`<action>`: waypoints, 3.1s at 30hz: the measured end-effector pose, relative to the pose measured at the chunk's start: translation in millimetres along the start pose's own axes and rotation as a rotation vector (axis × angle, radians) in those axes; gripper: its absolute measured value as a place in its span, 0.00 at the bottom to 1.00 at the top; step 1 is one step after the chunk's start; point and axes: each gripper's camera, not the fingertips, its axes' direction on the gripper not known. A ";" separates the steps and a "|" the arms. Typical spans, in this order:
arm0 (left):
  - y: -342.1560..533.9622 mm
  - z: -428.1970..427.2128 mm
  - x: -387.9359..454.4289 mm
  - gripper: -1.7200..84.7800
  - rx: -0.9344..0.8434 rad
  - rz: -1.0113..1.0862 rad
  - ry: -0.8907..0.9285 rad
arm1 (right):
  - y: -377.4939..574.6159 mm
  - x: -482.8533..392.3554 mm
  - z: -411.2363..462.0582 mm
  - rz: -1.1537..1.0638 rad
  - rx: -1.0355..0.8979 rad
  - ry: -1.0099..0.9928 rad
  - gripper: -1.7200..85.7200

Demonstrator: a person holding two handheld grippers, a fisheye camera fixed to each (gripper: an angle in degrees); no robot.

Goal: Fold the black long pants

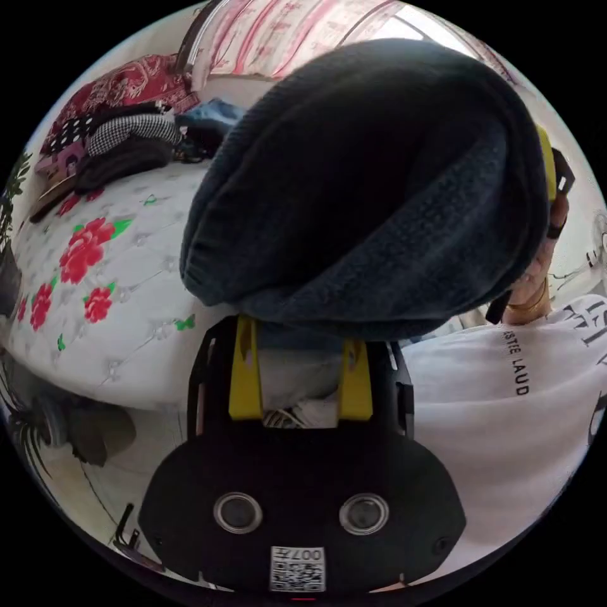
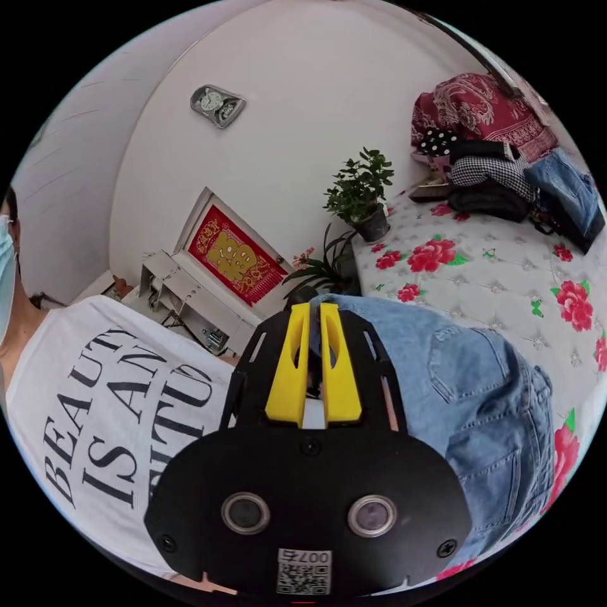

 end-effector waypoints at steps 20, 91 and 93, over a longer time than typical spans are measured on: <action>34.5 -114.4 -218.5 0.17 0.124 -0.187 0.059 | 281.7 88.8 -150.8 1.033 0.390 0.625 0.15; -267.5 37.7 -316.7 0.08 0.000 -0.073 -0.169 | -62.8 37.0 -88.4 1.118 0.508 1.066 0.09; -296.2 53.4 -312.3 0.08 -0.024 -0.051 -0.195 | -57.5 48.2 -108.8 1.144 0.509 1.115 0.09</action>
